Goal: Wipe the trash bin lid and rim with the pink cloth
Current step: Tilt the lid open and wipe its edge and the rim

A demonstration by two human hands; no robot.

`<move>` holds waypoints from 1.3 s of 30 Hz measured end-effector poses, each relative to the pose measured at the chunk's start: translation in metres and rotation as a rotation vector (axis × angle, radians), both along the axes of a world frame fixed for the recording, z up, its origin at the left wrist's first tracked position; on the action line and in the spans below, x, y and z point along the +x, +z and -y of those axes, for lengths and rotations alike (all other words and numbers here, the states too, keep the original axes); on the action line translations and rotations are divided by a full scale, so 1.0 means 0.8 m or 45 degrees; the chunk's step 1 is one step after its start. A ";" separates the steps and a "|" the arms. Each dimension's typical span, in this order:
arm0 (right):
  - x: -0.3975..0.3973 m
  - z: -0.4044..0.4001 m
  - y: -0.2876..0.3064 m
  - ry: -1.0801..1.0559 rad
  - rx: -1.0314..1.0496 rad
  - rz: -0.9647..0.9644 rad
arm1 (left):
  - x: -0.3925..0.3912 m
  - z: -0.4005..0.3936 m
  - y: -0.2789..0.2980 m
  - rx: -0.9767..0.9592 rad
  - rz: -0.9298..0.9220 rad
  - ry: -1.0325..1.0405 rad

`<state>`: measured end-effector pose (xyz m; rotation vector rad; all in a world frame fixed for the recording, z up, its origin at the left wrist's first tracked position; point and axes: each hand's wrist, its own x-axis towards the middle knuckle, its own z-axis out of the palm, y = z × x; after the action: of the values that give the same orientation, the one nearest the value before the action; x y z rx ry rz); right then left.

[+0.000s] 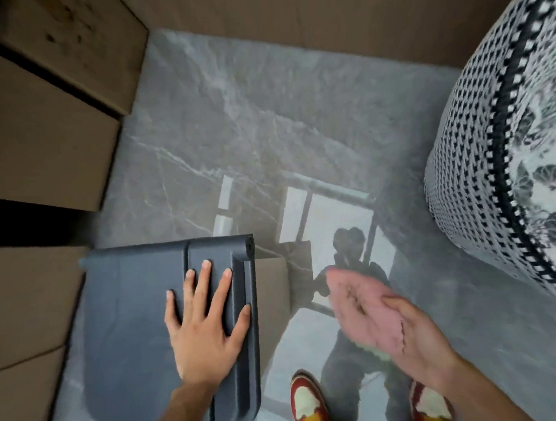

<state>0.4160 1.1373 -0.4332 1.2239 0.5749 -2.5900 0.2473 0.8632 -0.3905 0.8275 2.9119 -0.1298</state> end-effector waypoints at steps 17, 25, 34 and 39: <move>-0.273 -0.104 0.081 0.900 0.107 -0.223 | -0.003 -0.012 0.016 0.331 0.147 0.169; -0.461 -0.083 0.093 1.252 0.212 -0.213 | -0.095 -0.045 0.079 1.195 0.260 1.316; -0.562 -0.007 0.072 1.610 0.146 -0.173 | -0.175 -0.053 0.074 0.583 0.096 1.876; -0.590 0.035 0.056 1.950 0.203 -0.412 | -0.190 -0.051 0.041 0.387 0.217 2.055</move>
<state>-0.0563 1.1097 -0.3888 0.0888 1.1563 -1.3607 0.0956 0.9037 -0.3577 -1.4552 2.5005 0.4764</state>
